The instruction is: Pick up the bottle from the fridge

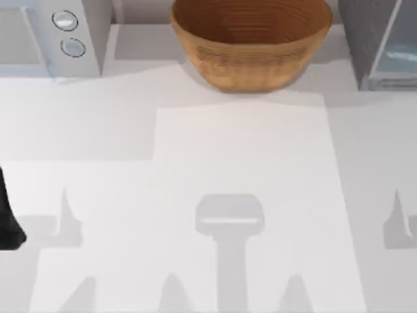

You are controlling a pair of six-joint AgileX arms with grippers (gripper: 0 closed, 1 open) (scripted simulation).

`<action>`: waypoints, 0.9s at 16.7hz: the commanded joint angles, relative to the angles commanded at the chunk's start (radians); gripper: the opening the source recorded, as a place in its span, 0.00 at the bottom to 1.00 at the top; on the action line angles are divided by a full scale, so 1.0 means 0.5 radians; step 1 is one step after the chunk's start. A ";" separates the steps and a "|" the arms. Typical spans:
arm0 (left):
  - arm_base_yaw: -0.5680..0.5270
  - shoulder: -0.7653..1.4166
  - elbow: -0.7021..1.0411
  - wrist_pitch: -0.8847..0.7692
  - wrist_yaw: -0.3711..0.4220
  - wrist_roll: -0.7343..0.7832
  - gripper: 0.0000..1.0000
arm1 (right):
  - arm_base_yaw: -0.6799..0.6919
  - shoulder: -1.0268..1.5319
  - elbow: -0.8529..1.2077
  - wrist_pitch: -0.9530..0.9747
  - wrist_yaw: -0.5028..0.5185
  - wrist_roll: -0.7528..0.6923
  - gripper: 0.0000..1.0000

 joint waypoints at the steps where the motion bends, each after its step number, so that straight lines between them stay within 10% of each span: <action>1: 0.000 0.000 0.000 0.000 0.000 0.000 1.00 | 0.000 0.000 0.000 0.000 0.000 0.000 1.00; 15: 0.000 0.000 0.000 0.000 0.000 0.000 1.00 | -0.529 1.745 0.179 1.590 -0.508 0.019 1.00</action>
